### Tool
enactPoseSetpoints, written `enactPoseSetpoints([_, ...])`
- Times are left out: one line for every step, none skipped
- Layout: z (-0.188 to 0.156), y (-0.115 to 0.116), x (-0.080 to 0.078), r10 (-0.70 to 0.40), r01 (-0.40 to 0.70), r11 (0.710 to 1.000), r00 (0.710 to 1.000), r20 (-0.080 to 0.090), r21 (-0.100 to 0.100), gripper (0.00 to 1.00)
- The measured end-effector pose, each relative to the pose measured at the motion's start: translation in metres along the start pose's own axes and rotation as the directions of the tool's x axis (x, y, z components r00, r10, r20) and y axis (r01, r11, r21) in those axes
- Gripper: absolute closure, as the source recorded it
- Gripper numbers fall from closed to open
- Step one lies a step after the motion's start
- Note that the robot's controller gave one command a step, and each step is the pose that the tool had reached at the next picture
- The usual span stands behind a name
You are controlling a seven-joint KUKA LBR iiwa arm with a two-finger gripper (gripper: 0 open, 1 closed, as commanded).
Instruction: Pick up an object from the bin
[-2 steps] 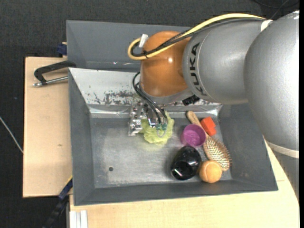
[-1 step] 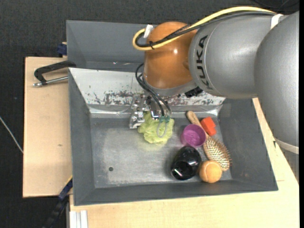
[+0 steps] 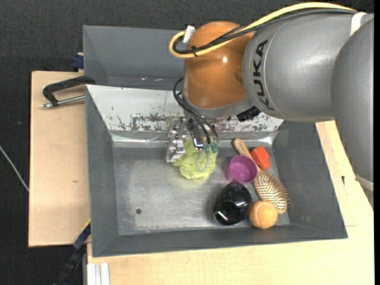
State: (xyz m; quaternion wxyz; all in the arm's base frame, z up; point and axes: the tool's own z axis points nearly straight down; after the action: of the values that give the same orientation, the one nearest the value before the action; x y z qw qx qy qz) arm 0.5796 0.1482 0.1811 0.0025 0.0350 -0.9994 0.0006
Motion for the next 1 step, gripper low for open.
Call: enactPoseSetpoints([0.0016,-0.0441,0.0045,-0.017,0.017,1.0,1.0,0.012,-0.004,1.0])
